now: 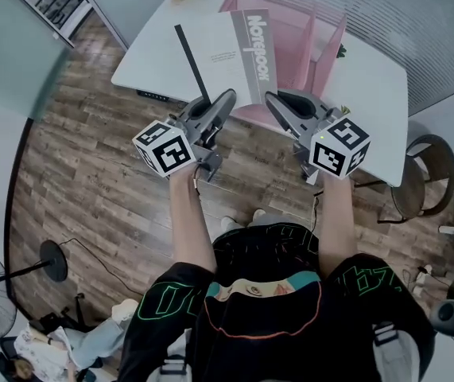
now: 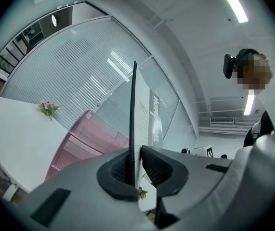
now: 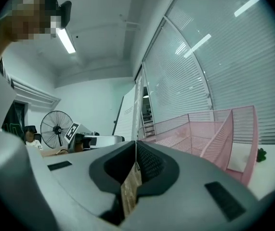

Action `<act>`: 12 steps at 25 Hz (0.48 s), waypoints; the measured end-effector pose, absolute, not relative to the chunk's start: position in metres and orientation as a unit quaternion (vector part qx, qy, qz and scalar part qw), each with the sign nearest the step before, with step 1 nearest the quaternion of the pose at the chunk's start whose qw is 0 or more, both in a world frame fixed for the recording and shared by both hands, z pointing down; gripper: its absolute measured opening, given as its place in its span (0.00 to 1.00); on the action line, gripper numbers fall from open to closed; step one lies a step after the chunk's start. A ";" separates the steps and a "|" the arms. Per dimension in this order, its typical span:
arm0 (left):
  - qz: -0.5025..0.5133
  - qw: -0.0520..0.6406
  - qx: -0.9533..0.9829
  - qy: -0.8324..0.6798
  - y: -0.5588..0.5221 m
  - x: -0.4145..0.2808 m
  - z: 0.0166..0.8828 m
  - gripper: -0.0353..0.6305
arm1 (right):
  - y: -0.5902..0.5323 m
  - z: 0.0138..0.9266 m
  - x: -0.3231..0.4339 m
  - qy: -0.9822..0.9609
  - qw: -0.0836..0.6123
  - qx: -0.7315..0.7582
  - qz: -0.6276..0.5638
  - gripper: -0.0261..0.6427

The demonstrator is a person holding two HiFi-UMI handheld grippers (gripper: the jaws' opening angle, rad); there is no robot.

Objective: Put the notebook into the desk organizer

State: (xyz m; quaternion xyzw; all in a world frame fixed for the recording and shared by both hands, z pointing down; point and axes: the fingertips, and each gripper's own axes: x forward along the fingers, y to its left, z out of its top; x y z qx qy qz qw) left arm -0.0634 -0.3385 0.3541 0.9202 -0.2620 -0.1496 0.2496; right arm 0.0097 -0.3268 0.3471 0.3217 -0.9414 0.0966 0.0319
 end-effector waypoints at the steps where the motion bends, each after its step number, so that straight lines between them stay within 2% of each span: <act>1: -0.150 0.250 0.919 -0.264 -0.341 -0.063 0.353 0.09 | -0.329 0.345 0.010 -0.939 0.030 0.327 0.099 0.06; 7: -0.130 0.234 0.921 -0.281 -0.353 -0.058 0.353 0.14 | -0.337 0.341 0.015 -0.924 0.018 0.364 0.118 0.06; 12: -0.116 0.221 0.922 -0.295 -0.350 -0.063 0.359 0.24 | -0.342 0.335 0.017 -0.907 0.011 0.401 0.127 0.06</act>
